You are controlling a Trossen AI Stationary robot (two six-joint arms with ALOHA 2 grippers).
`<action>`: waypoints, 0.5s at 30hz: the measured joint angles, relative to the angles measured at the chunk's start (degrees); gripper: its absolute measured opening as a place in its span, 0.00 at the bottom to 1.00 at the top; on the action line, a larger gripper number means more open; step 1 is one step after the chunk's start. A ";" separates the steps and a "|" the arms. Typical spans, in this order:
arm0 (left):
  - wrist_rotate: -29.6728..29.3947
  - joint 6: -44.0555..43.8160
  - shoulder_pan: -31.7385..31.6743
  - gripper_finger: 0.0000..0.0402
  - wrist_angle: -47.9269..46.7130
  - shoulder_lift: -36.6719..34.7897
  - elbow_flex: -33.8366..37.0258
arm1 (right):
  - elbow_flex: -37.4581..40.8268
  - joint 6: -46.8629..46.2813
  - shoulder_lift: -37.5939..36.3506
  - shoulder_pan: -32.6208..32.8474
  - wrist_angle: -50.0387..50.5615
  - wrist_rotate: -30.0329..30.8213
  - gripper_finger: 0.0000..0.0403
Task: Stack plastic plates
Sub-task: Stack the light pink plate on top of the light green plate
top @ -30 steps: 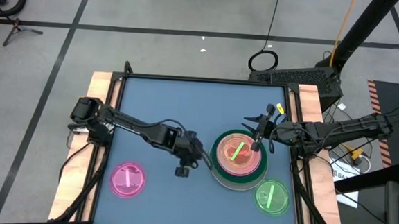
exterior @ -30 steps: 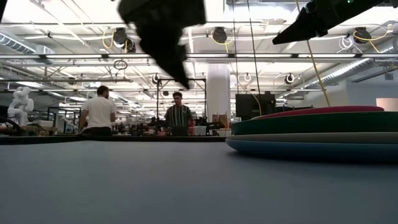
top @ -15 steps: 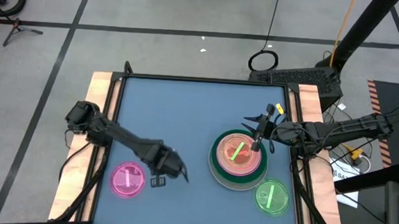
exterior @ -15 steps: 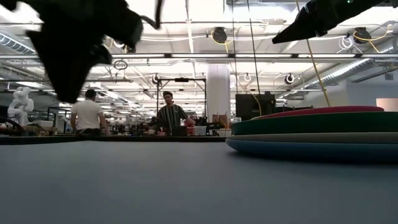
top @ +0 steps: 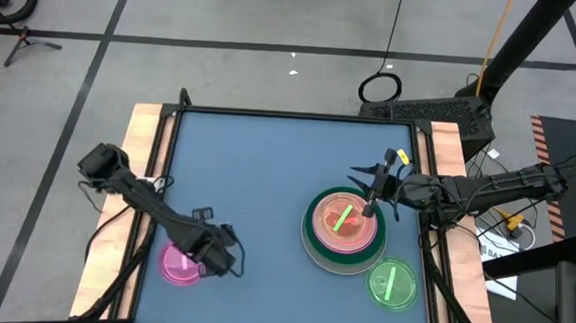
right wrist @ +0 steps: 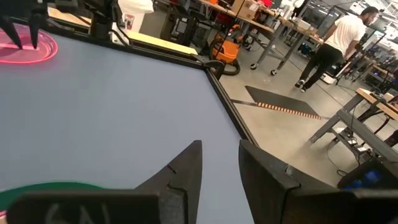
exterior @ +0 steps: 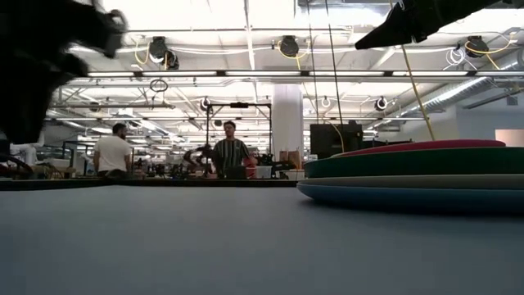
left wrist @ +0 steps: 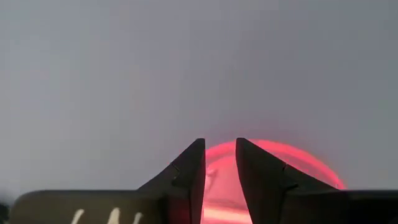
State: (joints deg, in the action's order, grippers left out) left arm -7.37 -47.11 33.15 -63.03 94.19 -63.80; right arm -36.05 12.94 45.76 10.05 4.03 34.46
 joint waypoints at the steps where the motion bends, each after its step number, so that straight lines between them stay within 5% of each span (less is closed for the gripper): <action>1: 0.03 -1.95 0.85 0.23 0.05 -0.95 1.19 | 0.00 0.16 0.00 -0.01 0.00 0.00 0.24; 7: 0.08 -16.38 5.52 0.23 1.24 -5.87 4.83 | 0.00 0.43 -0.02 0.00 -0.04 0.00 0.24; 15: 0.10 -25.11 10.59 0.23 4.57 -6.27 7.92 | 0.00 1.48 -0.01 0.01 -2.59 -0.02 0.24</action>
State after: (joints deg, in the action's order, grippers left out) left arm -7.27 -72.22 43.74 -58.46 87.92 -55.89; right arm -36.05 14.41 45.75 10.06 1.44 34.44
